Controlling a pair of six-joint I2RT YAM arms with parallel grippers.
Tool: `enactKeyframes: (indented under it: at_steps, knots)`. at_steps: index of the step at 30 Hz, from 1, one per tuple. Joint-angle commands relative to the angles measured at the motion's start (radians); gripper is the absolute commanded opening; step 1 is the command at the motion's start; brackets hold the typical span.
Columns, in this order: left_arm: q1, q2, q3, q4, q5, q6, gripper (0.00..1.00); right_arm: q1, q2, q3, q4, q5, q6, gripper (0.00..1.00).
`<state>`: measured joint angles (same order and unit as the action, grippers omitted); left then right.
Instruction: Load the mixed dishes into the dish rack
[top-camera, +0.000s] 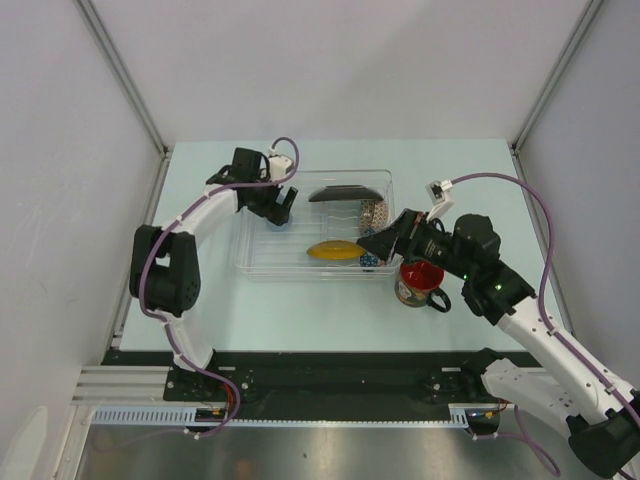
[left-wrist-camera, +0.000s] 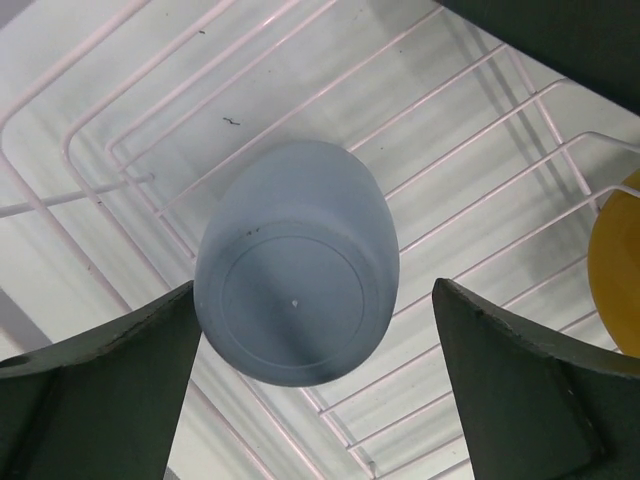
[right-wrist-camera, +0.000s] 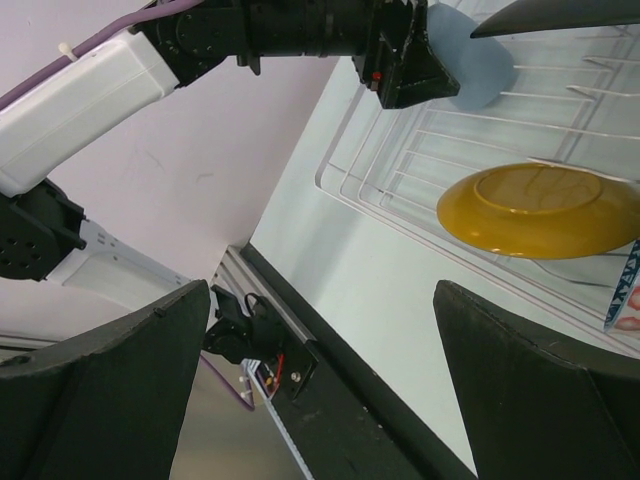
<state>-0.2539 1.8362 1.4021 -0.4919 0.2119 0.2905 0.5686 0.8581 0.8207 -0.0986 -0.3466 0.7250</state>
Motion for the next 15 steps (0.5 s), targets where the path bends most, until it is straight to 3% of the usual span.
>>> enactKeyframes:
  at_steps: [1,8,11,14,15]
  knots:
    - [-0.007,-0.083,0.008,0.004,0.004,0.018,1.00,-0.004,-0.027,0.003,-0.013,0.044,-0.015,1.00]
    - [-0.005,-0.124,0.046,-0.074,0.064,0.027,1.00,-0.006,-0.030,0.008,-0.059,0.064,-0.035,1.00]
    - [-0.004,-0.193,0.047,-0.086,0.073,0.024,1.00,-0.007,-0.008,0.072,-0.215,0.150,-0.096,1.00]
    - [-0.001,-0.279,0.058,-0.100,0.080,0.006,1.00,0.034,0.015,0.136,-0.432,0.410,-0.113,1.00]
    - [-0.001,-0.302,0.061,-0.106,0.078,-0.002,1.00,0.066,0.019,0.150,-0.525,0.618,-0.114,1.00]
